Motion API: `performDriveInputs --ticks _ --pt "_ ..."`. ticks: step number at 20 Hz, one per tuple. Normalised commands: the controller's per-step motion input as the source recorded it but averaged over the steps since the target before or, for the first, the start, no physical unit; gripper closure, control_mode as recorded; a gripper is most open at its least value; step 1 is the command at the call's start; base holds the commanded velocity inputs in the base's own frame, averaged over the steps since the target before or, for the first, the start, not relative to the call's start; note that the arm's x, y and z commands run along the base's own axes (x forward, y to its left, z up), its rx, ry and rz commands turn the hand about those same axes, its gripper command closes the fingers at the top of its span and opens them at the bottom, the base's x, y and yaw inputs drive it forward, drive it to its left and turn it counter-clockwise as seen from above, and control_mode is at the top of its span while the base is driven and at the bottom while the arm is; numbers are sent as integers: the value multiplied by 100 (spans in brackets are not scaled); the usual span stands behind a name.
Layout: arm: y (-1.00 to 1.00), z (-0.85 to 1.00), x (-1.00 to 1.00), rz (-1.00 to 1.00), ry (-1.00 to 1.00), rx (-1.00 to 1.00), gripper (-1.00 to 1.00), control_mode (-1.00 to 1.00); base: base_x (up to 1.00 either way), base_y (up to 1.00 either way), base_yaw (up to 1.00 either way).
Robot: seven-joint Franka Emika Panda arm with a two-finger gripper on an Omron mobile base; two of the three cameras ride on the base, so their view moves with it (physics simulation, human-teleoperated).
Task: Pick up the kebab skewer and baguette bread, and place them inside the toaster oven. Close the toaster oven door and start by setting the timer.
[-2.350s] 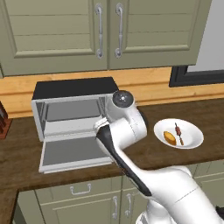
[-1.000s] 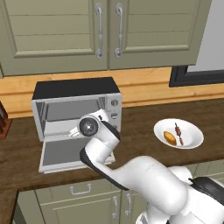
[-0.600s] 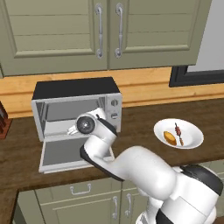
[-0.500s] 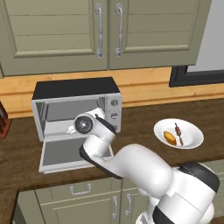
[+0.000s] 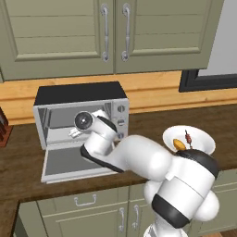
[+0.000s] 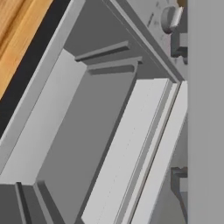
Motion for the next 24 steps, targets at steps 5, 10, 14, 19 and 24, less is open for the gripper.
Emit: performDriveInputs --ticks 5,10,14,19,24 --pt "2 -17 26 0 3 -2 -100 -100 0 0 0" --pt "21 -28 4 0 -4 -5 -100 -100 0 0 0" --pt "13 -3 29 0 -9 -5 -100 -100 0 0 0" --pt "11 -4 26 0 -4 -5 -100 -100 0 0 0" --pt "4 -8 29 0 0 -3 -100 -100 0 0 0"
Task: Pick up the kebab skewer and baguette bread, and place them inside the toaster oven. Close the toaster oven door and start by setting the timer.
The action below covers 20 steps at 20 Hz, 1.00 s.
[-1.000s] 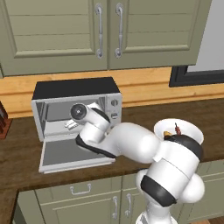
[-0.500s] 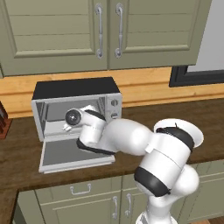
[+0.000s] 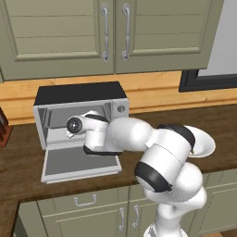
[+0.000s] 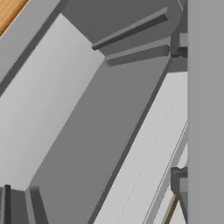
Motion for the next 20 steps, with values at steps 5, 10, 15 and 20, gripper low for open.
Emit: performDriveInputs --ticks 5,10,15,20 --pt "1 -14 14 0 0 -1 -100 -100 0 0 0" --pt "1 -19 12 1 0 -1 -100 -100 0 0 0" --pt "4 -3 31 1 0 0 -100 -100 0 0 0" --pt "7 -12 23 1 0 -3 -100 -100 0 0 0"
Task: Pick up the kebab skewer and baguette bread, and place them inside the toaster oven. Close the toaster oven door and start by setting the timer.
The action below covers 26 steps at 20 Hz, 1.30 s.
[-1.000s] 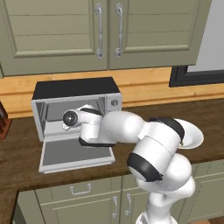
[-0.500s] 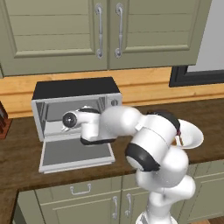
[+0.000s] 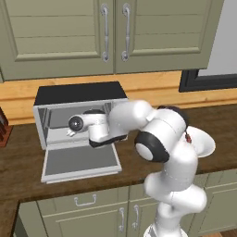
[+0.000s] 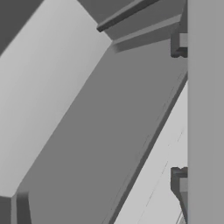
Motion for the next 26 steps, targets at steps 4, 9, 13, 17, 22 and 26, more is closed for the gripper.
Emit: performDriveInputs --ticks 4,9,13,17,22,26 --pt "22 -14 22 0 0 -3 -100 -100 0 0 0" --pt "29 -21 15 0 0 -2 -100 -100 0 0 0" --pt "39 -28 14 0 0 -2 -100 -100 0 0 0" --pt "12 0 36 0 -1 -3 -100 -100 0 0 0" --pt "1 -8 18 0 0 -3 -100 -100 0 0 0" --pt "-21 0 0 0 0 -1 100 -100 0 0 0"
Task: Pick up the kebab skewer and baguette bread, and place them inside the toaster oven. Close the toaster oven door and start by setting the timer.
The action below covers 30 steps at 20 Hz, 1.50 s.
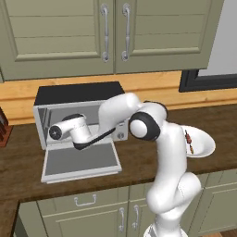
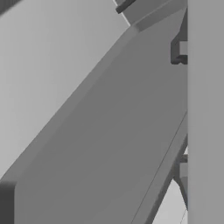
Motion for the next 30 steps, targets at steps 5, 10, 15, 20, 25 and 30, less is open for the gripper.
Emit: performDriveInputs --ticks 5,10,15,20,25,30 --pt "-34 0 0 1 -1 0 100 -100 0 0 0" --pt "-31 0 -35 0 0 0 100 -100 0 0 0" --pt "-24 3 -66 0 0 0 100 -100 0 0 0" --pt "-26 22 -70 0 0 0 100 -100 0 0 0" --pt "-33 18 -72 0 1 0 100 -100 0 0 0" --pt "-33 25 -52 0 5 0 100 -100 0 0 0"
